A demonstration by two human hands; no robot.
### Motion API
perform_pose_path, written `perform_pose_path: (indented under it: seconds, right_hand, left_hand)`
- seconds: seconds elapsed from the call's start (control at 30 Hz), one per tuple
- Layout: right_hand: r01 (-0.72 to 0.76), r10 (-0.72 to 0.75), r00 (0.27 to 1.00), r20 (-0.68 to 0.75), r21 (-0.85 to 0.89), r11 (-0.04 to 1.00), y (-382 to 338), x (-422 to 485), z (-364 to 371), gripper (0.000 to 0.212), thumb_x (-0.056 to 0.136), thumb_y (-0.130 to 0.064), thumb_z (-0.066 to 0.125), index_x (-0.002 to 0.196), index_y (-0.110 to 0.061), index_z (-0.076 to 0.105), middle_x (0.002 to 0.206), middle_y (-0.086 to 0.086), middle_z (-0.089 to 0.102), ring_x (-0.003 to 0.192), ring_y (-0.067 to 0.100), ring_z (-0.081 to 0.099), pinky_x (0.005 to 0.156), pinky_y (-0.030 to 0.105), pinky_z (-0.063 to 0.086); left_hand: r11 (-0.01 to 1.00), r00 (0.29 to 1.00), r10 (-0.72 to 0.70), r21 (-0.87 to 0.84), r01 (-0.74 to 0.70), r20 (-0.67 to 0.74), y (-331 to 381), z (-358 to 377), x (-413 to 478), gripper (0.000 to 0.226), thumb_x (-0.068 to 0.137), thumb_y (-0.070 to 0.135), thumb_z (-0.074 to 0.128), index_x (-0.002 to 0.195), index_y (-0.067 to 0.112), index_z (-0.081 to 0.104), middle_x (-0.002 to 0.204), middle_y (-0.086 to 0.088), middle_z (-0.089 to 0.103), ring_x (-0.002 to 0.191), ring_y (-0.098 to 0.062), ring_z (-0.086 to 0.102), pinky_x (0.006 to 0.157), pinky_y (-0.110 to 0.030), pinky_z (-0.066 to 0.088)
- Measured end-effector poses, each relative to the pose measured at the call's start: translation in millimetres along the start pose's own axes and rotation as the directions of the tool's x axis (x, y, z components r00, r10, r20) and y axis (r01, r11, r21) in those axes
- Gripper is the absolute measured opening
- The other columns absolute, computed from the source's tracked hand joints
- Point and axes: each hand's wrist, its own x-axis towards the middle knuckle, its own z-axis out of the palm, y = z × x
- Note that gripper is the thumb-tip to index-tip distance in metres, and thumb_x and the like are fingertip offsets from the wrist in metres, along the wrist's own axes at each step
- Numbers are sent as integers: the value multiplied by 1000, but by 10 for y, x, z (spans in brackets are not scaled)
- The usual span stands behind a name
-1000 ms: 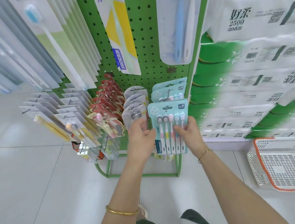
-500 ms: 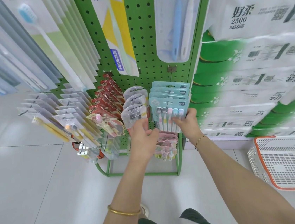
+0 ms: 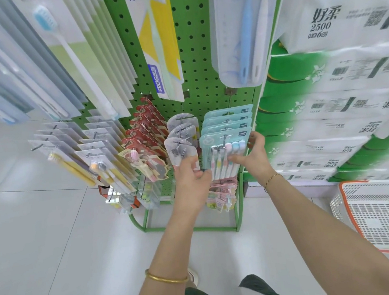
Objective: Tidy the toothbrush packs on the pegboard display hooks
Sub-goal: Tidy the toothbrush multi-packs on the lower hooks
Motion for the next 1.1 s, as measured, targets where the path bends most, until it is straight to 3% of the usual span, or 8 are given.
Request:
perform_pose_path:
  seconds: [0.17, 0.3, 0.37, 0.47, 0.6, 0.8, 1.0, 1.1]
  right_hand:
    - [-25, 25, 1000, 15, 37, 999, -8, 12, -6, 90, 66, 1, 83, 134, -11, 26, 130, 9, 45, 117, 19, 48, 99, 29, 41]
    - [-17, 18, 999, 47, -34, 999, 50, 8, -3, 81, 57, -12, 89, 124, -18, 46, 126, 9, 51, 113, 22, 54, 98, 42, 47]
    - [-18, 20, 996, 86, -15, 1000, 47, -26, -6, 69, 61, -9, 87, 119, -18, 51, 118, 4, 58, 104, 18, 58, 90, 36, 51]
    - [-28, 23, 994, 111, 37, 999, -4, -97, -16, 67, 67, -3, 82, 123, -16, 48, 110, -5, 61, 94, 5, 59, 77, 19, 47]
    - [-33, 20, 986, 165, 76, 997, -5, -199, -57, 62, 71, -4, 80, 121, -22, 46, 110, -9, 61, 96, 3, 60, 80, 20, 48]
    - [-43, 20, 975, 222, 99, 994, 44, -369, -126, 52, 76, -6, 76, 117, -24, 49, 104, -8, 64, 96, 11, 62, 83, 28, 50]
    - [-39, 7, 970, 242, 127, 991, 39, -498, -169, 49, 77, -7, 75, 119, -21, 51, 102, -7, 66, 89, 2, 64, 72, 12, 50]
    - [-59, 15, 966, 260, 161, 985, 47, -547, -164, 50, 77, -6, 75, 119, -19, 52, 102, -5, 67, 90, 7, 65, 75, 17, 51]
  left_hand:
    - [1000, 1000, -2, 6, 2, 9, 8, -6, -1, 47, 93, 14, 55, 138, 16, 41, 136, -3, 40, 99, -6, 50, 88, -22, 40]
    - [1000, 1000, -10, -4, 10, 13, 20, -17, -17, 44, 93, 13, 56, 136, 14, 43, 134, -3, 42, 98, -7, 51, 92, -26, 44]
    - [1000, 1000, -8, -7, 8, 15, 32, -22, -26, 41, 93, 12, 55, 133, 15, 44, 131, -2, 42, 96, -7, 52, 92, -27, 45]
    - [1000, 1000, 8, 0, -8, 13, 46, -28, -46, 29, 93, 9, 54, 119, 21, 46, 122, -3, 43, 93, -8, 52, 83, -22, 45]
    - [999, 1000, 11, -32, -11, 4, 58, -36, -67, 25, 93, 7, 53, 113, 21, 45, 104, 10, 45, 82, 4, 48, 62, -4, 40]
    - [999, 1000, -14, -49, 13, -24, 67, -26, -83, 21, 92, 5, 55, 106, 20, 48, 96, 13, 48, 99, -15, 52, 92, -37, 48]
    - [996, 998, -7, -94, 1, -59, 70, -33, -93, 19, 92, 4, 55, 96, 23, 52, 92, 14, 49, 97, -15, 50, 95, -43, 48]
    - [994, 997, 0, -108, -8, -75, 58, -35, -93, 14, 95, 9, 53, 96, 22, 50, 89, 16, 47, 96, -17, 52, 95, -42, 48]
